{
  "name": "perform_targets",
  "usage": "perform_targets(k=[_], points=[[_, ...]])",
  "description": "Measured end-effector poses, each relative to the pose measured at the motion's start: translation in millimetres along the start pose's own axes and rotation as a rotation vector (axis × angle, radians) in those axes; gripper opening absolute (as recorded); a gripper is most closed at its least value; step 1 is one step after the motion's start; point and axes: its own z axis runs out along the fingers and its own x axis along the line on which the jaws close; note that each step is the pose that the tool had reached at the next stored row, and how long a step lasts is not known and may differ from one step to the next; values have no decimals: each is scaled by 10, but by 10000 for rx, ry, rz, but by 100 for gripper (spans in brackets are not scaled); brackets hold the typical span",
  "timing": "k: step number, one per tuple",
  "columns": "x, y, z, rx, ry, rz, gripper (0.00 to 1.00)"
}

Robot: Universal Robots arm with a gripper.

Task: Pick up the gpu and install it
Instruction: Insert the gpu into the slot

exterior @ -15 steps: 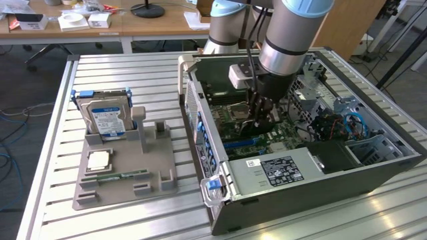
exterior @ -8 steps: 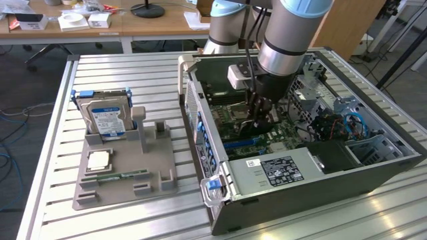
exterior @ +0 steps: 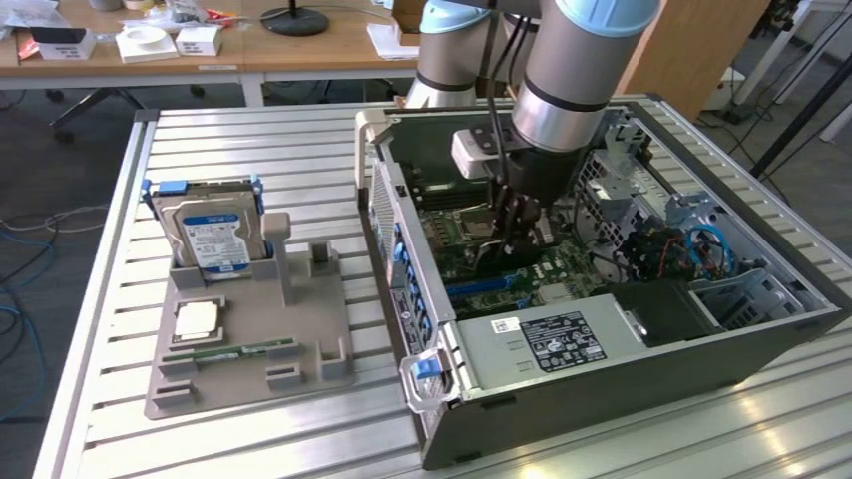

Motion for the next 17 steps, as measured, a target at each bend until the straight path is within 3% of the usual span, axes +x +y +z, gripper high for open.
perform_targets(k=[17], points=[[-6,15,49,-2,6,-22,26]])
